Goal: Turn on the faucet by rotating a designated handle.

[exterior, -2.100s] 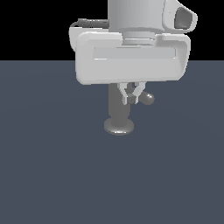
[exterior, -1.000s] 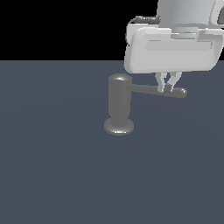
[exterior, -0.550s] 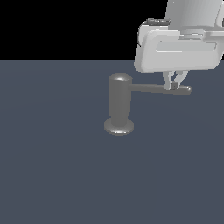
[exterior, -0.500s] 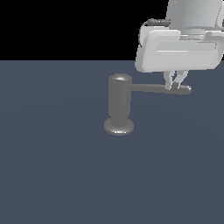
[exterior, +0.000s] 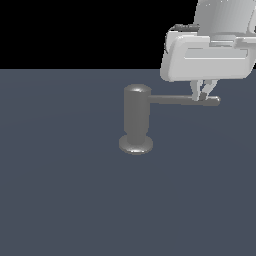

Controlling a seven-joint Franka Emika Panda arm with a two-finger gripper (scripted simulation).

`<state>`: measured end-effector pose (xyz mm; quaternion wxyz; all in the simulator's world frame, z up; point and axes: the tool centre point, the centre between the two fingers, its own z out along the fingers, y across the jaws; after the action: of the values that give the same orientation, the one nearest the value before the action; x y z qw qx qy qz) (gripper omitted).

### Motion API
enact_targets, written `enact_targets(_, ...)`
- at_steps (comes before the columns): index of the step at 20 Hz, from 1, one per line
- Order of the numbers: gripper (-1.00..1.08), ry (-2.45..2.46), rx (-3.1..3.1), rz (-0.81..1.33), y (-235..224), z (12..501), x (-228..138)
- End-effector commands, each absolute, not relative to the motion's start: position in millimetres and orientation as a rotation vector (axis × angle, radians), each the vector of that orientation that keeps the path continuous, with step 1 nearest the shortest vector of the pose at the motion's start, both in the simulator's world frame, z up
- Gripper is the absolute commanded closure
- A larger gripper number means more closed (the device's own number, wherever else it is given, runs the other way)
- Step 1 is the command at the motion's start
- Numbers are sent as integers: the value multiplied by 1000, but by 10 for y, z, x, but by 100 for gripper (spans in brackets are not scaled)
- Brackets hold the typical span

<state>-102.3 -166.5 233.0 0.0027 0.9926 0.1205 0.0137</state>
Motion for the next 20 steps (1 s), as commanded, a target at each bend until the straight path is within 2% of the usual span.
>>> enact_targets(1,108,380,3110,43,-1700,2317,-931)
enact_targets(20,108,360,3116,27,-1996,2271,-429)
